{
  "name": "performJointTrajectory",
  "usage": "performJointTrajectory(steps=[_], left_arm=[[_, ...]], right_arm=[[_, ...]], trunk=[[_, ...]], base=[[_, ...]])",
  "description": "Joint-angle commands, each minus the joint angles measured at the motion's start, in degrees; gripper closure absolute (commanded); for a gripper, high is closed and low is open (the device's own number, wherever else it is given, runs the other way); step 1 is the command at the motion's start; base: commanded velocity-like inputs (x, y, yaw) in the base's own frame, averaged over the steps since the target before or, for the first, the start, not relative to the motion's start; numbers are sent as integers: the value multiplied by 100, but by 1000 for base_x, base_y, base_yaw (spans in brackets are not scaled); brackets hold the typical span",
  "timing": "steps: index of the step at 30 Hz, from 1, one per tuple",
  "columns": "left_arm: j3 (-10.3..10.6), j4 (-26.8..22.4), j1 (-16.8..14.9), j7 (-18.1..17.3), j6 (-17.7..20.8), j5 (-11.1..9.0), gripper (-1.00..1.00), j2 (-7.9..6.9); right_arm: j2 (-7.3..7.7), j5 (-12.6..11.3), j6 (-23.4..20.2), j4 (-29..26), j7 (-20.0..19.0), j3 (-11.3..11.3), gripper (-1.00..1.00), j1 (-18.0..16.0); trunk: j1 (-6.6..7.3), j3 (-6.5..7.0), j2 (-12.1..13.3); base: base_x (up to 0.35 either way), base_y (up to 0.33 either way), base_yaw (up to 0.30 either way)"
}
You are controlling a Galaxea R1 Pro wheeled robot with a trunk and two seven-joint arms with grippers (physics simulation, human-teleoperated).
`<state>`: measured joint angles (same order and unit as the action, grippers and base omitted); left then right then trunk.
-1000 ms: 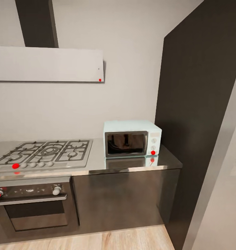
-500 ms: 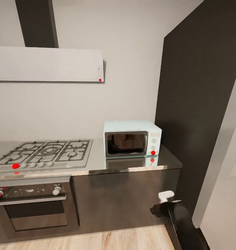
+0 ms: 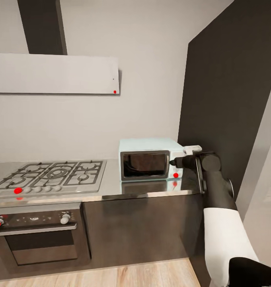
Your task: In the kitchen, take the popcorn bag from the countertop, put it into the microwave, and heat it until the popcorn is cooked so the cooked popcorn ends up inside the bag.
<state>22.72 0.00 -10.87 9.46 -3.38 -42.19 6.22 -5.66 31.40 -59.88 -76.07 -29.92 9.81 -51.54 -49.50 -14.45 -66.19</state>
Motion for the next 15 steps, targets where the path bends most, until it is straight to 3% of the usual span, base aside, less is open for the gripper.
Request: performJointTrajectory(steps=[1, 3, 6, 7, 10, 11, 12, 15], left_arm=[[48, 0, -3, 20, -14, -43, -100, 2], [48, 0, -3, 20, -14, -43, -100, 2], [48, 0, -3, 20, -14, -43, -100, 2], [48, 0, -3, 20, -14, -43, -100, 2], [48, 0, -3, 20, -14, -43, -100, 2], [48, 0, -3, 20, -14, -43, -100, 2], [48, 0, -3, 20, -14, -43, -100, 2], [48, 0, -3, 20, -14, -43, -100, 2]], right_arm=[[-18, 56, -12, -1, -60, 84, -100, -19], [-27, 37, 143, 119, -65, 484, -100, -34], [4, 21, 1429, 622, -65, 939, -100, -26], [13, 19, 2121, 992, -69, 1244, -100, -24], [39, 29, 2952, 1687, -68, 1707, -100, -22], [45, 30, 3129, 1848, -63, 1798, -100, -23], [62, 60, 3702, 2247, -51, 1944, -100, -23], [64, 55, 3811, 2315, -44, 1966, -100, -23]], trunk=[[0, -8, -5], [0, -8, -5], [0, -8, -5], [0, -8, -5], [0, -8, -5], [0, -8, -5], [0, -8, -5], [0, -8, -5]], base=[[0, 0, 0], [0, 0, 0], [0, 0, 0], [0, 0, 0], [0, 0, 0], [0, 0, 0], [0, 0, 0], [0, 0, 0]])
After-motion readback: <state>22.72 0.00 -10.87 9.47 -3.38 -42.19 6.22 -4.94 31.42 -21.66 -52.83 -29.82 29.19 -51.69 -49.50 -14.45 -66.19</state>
